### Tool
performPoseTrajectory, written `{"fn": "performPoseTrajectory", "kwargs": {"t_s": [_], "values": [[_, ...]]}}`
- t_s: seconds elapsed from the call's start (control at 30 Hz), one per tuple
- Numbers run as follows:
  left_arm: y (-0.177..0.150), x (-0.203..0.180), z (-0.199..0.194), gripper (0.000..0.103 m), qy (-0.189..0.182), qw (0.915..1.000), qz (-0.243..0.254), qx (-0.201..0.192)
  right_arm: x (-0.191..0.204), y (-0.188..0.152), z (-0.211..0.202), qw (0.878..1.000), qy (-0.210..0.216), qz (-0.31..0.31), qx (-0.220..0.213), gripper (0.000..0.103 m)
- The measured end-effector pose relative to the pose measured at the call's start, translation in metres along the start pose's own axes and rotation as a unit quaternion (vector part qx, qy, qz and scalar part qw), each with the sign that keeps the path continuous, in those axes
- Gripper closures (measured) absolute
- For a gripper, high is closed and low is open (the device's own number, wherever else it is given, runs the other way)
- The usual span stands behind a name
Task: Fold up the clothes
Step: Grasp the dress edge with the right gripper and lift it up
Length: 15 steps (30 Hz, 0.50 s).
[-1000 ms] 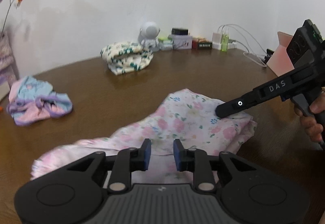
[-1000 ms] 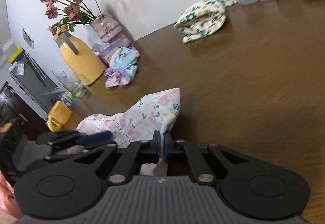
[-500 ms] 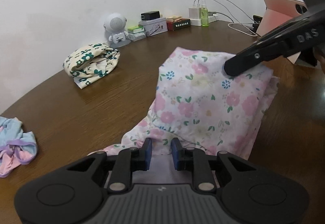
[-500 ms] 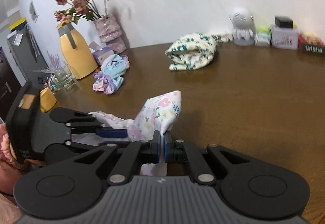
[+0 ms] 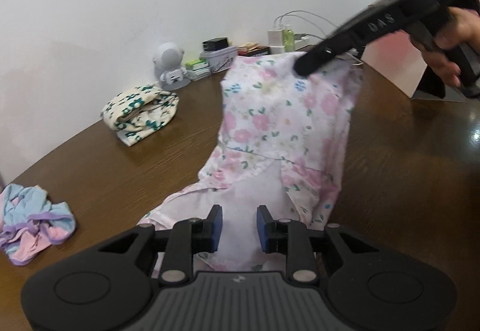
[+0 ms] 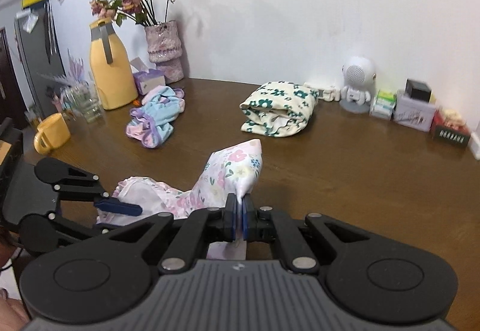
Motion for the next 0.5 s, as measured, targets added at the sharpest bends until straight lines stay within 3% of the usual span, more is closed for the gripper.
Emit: {"fn": "performPoseTrajectory", "kwargs": {"t_s": [0.17,0.3,0.5], "values": [[0.000,-0.015,0.025,0.079,-0.011,0.9998,0.006,0.018,0.021,0.013,0.000,0.999,0.000,-0.035,0.006,0.100],[0.001,-0.018,0.035,0.079,-0.021,0.9995,-0.018,0.017,0.053,0.021,0.004,0.998,0.012,-0.065,0.008,0.100],[-0.010,0.005,-0.018,0.077,-0.002,0.9983,-0.052,-0.027,0.086,0.021,0.015,0.996,0.017,-0.090,0.017,0.100]]}}
Point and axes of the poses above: each gripper's, at about its wrist camera, not at the fingertips, and z roughly the way its jaws point, x to its left, y to its top, the point moved 9 cm from there along z, roughly the way its jaws point, and after that the axes turned 6 degrees about y, right-handed, at the moved point
